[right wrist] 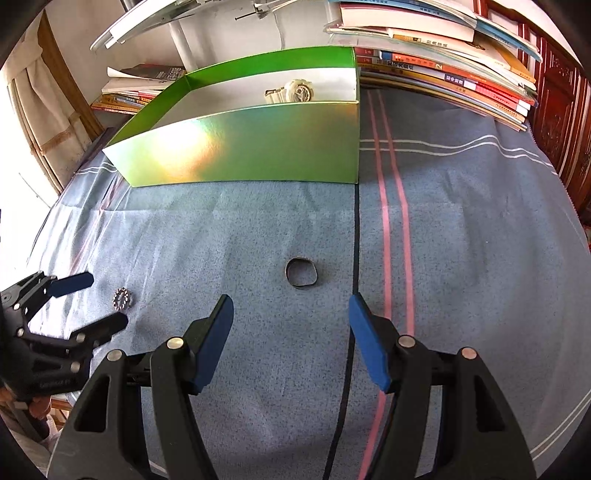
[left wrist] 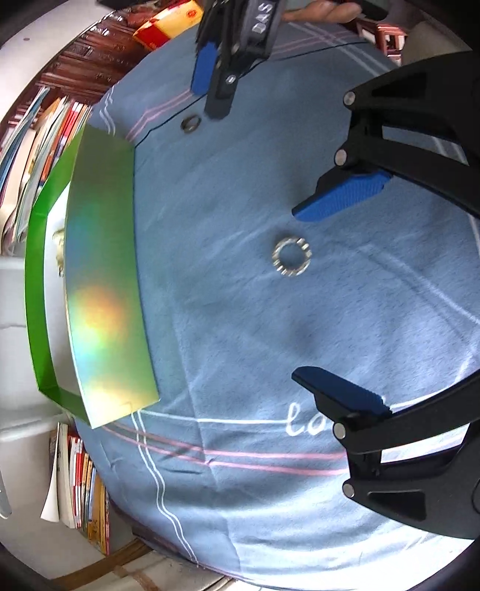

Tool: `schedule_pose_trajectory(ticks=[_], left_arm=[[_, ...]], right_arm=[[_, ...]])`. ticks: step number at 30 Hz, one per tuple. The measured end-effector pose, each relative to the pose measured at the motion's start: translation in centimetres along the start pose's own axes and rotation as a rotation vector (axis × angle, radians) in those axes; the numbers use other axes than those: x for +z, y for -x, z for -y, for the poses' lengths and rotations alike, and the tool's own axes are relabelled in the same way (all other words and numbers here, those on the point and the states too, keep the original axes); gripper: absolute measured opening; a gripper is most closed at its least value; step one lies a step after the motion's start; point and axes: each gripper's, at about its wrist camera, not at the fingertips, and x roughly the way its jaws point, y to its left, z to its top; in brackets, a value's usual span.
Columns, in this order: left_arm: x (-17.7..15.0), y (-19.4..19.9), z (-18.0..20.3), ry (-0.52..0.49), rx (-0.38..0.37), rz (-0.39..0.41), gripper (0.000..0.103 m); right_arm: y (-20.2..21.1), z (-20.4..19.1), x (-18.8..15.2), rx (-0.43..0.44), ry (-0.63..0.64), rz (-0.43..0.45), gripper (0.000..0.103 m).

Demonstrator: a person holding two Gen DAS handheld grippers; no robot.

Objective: Organize jewelry
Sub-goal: 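Move the left tool to the rhinestone ring while the right tool approaches the black ring, then grasp the rhinestone ring with the left tool while the right tool grasps the black ring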

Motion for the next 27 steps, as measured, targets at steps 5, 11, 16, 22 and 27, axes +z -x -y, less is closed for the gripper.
schedule_pose_trajectory(ticks=[5,11,16,22,27], left_arm=[[-0.4,0.0,0.1,0.007,0.0,0.01,0.061],[0.0,0.0,-0.7,0.037,0.016,0.031,0.044],[0.4,-0.3,-0.7,0.047,0.032,0.029,0.05],[0.4,-0.4,-0.9,0.057,0.034,0.029,0.054],[0.4,-0.4,-1.0,0.061,0.036,0.029,0.054]], right_arm=[[-0.6,-0.4,0.3,-0.032,0.005,0.004,0.064],[-1.0,-0.9,0.8,-0.036,0.012,0.009,0.064],[-1.4,-2.1,1.1,-0.014,0.039,0.005,0.064],[-1.3,-3.3,1.1,-0.014,0.068,0.005,0.064],[-1.5,-2.5,1.2,-0.123,0.037,0.008,0.064]])
